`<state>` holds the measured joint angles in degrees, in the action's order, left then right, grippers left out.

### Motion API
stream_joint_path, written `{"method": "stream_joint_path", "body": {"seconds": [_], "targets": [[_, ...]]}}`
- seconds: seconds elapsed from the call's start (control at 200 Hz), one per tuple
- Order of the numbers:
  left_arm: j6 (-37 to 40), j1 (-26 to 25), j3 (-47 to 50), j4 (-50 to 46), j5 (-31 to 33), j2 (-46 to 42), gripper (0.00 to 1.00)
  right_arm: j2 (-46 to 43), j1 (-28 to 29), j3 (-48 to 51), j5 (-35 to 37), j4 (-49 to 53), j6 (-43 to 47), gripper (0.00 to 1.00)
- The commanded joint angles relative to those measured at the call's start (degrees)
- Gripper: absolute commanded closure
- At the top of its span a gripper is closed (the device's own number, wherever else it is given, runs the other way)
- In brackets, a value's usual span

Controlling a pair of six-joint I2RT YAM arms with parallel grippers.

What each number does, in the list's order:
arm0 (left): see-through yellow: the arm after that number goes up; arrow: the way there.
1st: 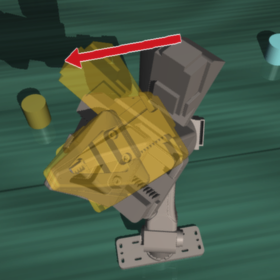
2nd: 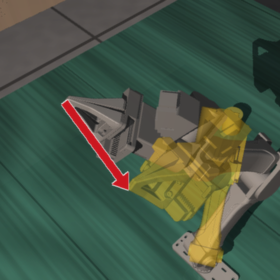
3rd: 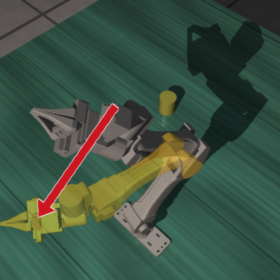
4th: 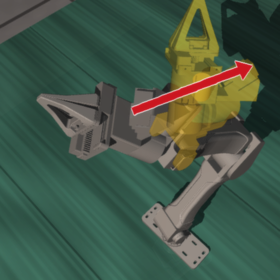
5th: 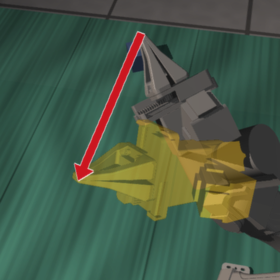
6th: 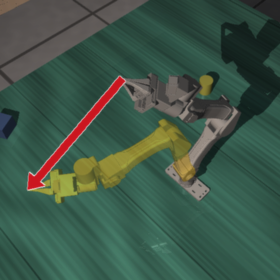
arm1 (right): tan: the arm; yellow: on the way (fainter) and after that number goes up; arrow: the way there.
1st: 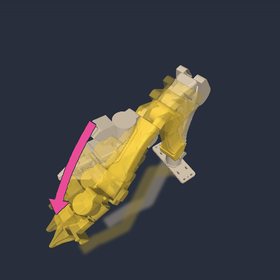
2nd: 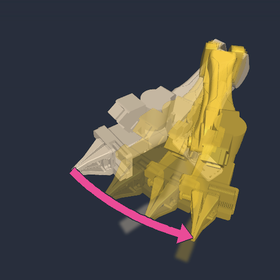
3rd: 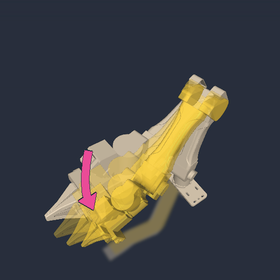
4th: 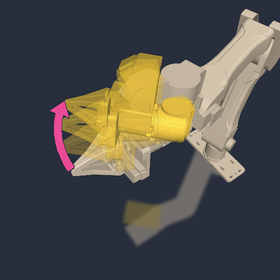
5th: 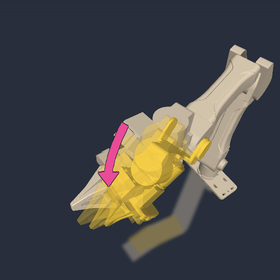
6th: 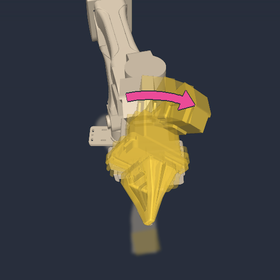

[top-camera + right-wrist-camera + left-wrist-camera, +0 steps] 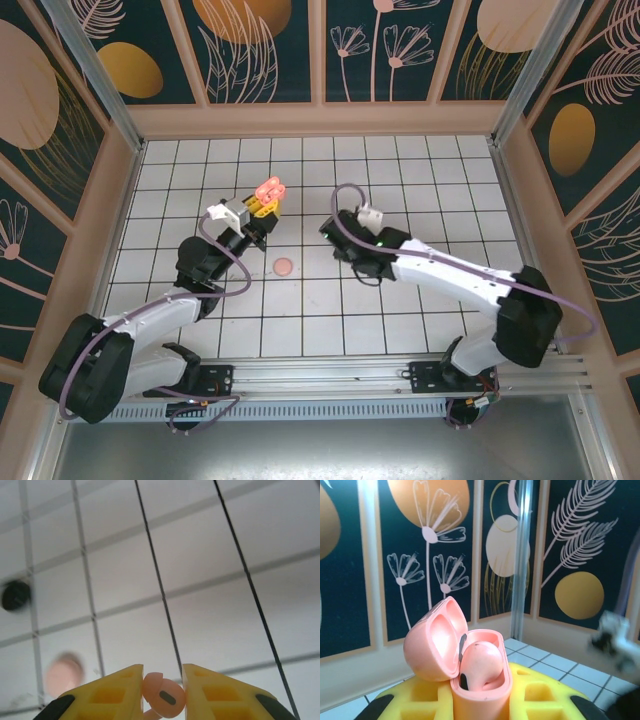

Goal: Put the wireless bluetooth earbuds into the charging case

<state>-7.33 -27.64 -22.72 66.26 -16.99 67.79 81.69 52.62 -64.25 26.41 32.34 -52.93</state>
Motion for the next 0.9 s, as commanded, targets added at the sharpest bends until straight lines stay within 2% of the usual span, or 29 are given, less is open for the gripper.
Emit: {"method": "stream_joint_path", "body": {"seconds": [0.0, 0.21, 0.39, 0.601, 0.891], "targets": [[1.83, 0.48, -2.54, -3.38, -5.91, -0.84, 1.0, -3.98, -2.36, -4.57, 4.38, -7.53, 15.18, 0.76], [2.9, 0.48, -4.09, -7.68, -12.27, -0.1, 1.0, -5.29, -4.28, -9.73, -0.72, -20.19, 37.08, 0.76], [4.72, 0.42, -7.85, -14.67, -18.69, 1.65, 1.0, -6.9, -5.63, -8.4, -12.52, -28.37, 49.24, 0.76], [5.97, 0.47, -11.87, -18.91, -22.24, 4.13, 1.0, -8.17, -6.61, -6.09, -22.4, -32.89, 54.77, 0.76], [5.2, 0.43, -13.4, -17.14, -23.19, 6.02, 1.0, -6.73, -6.65, -5.82, -26.97, -33.02, 56.44, 0.77]]}}
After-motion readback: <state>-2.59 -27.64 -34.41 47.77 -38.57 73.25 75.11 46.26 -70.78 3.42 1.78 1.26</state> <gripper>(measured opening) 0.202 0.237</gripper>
